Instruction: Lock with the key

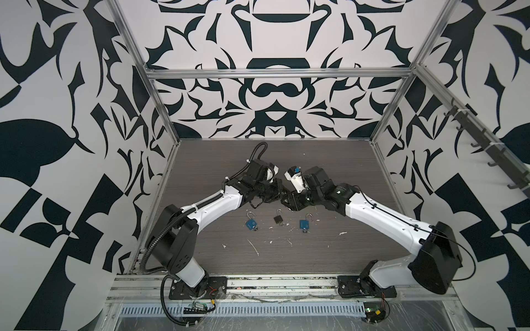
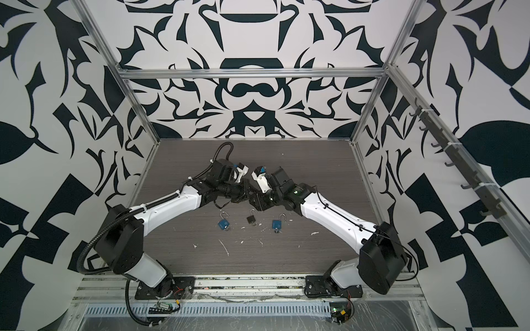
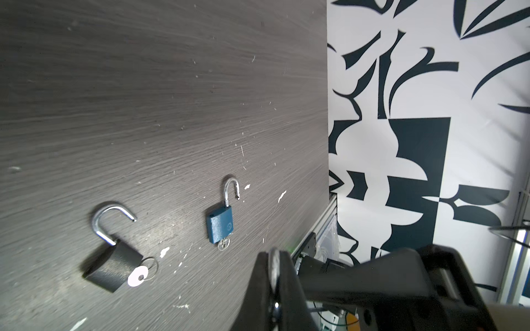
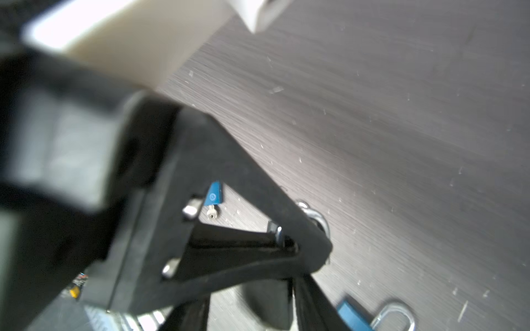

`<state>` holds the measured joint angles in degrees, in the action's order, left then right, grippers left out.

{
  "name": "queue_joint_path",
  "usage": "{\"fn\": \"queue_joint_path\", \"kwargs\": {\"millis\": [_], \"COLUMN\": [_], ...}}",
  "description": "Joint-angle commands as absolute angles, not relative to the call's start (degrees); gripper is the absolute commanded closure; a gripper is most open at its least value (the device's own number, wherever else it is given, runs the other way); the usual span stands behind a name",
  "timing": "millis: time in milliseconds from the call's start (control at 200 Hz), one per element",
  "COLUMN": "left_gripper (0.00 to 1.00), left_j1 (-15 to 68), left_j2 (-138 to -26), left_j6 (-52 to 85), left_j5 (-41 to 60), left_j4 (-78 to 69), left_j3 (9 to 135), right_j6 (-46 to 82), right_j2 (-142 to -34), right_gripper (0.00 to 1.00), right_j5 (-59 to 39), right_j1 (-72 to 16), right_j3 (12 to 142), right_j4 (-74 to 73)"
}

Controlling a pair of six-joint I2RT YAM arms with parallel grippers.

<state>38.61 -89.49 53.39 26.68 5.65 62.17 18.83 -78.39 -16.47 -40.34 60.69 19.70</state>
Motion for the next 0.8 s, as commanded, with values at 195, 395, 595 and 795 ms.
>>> {"fn": "queue_joint_path", "kwargs": {"millis": [195, 395, 595, 795], "left_gripper": [1.00, 1.00, 1.00, 1.00], "left_j1": [37.18, 37.18, 36.80, 36.67], "left_j2": [-76.39, -67.39, -64.83, -66.99], "left_j6": [71.25, 87.64, 92.96, 95.17], "left_j5": [14.71, 4.01, 4.84, 10.09], "left_j4": [-10.99, -11.32, -11.13, -15.51], "left_j3": [55.42, 53.45, 54.67, 54.96], "right_j6": [26.74, 20.23, 12.63, 17.01], "right_j2": [-67.57, -59.56, -64.50, -68.35], "right_gripper": [0.32, 0.34, 0.41, 0.58], "right_j5": [-19.26, -9.68, -26.32, -32.82], "right_j1": [-39.03, -38.70, -32.29, -29.94], "right_j3": [60.00, 55.04, 60.41, 61.66], "right_j4": [5.05, -5.21, -2.98, -9.18]}}
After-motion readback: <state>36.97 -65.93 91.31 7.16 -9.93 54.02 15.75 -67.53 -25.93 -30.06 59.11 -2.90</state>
